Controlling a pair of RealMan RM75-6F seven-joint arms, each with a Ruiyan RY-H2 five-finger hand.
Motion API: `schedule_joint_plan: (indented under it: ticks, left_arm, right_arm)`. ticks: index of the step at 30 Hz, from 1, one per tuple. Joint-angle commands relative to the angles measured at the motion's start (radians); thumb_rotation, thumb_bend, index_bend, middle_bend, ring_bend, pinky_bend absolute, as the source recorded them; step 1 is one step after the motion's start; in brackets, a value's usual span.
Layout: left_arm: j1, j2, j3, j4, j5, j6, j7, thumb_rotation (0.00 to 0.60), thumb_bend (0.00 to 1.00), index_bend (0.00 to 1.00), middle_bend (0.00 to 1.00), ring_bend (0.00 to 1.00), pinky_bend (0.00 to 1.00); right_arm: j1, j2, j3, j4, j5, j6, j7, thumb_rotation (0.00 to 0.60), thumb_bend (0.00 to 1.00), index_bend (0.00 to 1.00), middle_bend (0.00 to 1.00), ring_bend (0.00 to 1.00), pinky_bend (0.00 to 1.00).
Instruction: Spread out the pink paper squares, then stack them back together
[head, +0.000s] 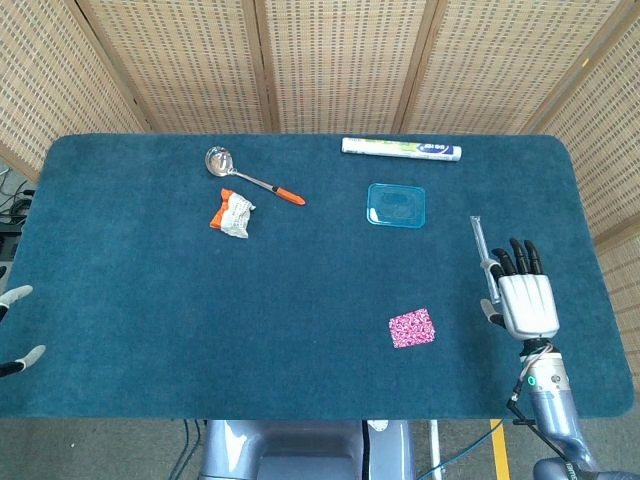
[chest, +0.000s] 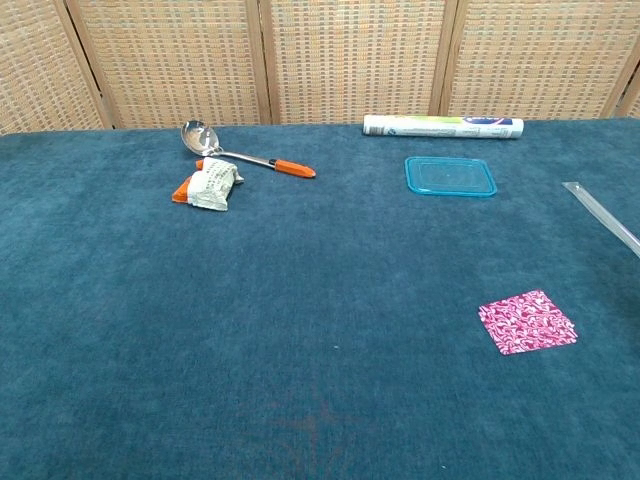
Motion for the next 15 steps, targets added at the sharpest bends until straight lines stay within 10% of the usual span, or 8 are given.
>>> schedule_joint_plan:
  ticks: [1,15]
  left_arm:
    - [0.0,-0.002,0.002,-0.002,0.004,0.001,0.003,0.6,0.13,0.21,0.0,0.0,0.0]
    - [0.004,-0.009,0.015,-0.015,0.022,0.002,0.011,0.6,0.13,0.21,0.0,0.0,0.0]
  right_arm:
    - [-0.037,0.013,-0.009,0.004,-0.027,0.039,0.022,0.6,0.31,0.31,0.23,0.0,0.0]
    - [-0.163,0.06,-0.044,-0.034,-0.142,0.147,0.096,0.6,0.3,0.31,0.24,0.0,0.0]
